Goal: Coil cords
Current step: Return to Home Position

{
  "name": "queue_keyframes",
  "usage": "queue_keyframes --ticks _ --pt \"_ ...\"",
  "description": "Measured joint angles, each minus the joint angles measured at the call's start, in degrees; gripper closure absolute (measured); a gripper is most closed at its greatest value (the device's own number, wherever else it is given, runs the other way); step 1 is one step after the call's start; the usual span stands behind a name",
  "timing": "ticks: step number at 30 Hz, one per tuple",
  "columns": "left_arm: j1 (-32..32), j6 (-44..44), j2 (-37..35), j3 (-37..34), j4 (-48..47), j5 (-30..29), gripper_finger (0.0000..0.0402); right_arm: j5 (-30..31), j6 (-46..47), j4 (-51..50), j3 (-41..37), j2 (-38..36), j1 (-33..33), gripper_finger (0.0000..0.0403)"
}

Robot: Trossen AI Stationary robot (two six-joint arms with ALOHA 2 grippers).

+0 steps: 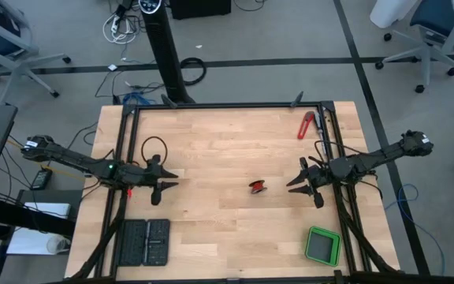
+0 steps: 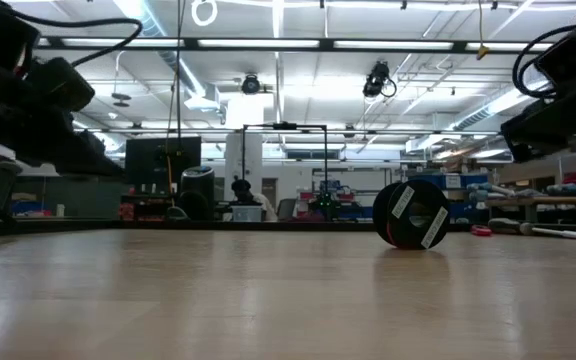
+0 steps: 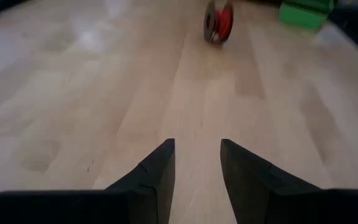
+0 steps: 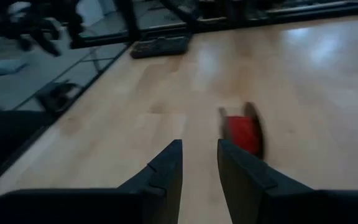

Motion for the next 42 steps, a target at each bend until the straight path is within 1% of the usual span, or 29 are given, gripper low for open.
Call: queue_keyframes --ticks 12,16,20,26,33,37,42 --pt "0.0 0.0 -14.6 0.0 -0.2 0.0 0.0270 -0.6 0.0 -0.1 0.0 0.1 -16.3 0.0302" --pt "0.0 0.0 -20.7 0.0 -0.2 0.0 0.0270 -0.6 0.0 -0.1 -0.1 0.1 -23.7 0.0302" --pt "0.0 0.0 -24.5 0.0 -0.2 0.0 0.0270 -0.5 0.0 -0.1 -0.1 0.1 -30.4 0.0302" --pt "1.4 0.0 -26.3 0.0 -0.2 0.0 0.0270 -0.5 0.0 -0.1 -0.1 0.1 -37.1 0.0302" --pt "3.8 0.0 -26.3 0.0 -0.1 -0.1 0.0270 -0.5 0.0 -0.1 -0.1 0.1 -44.5 0.0302" --pt "3.9 0.0 -26.3 -0.1 0.1 -0.2 0.0270 -0.5 0.0 0.0 -0.1 0.1 -46.2 0.0302" --pt "3.9 0.0 -26.3 -0.1 0.2 -0.2 0.0270 -0.4 0.0 1.3 -0.1 0.1 -46.3 0.0302"
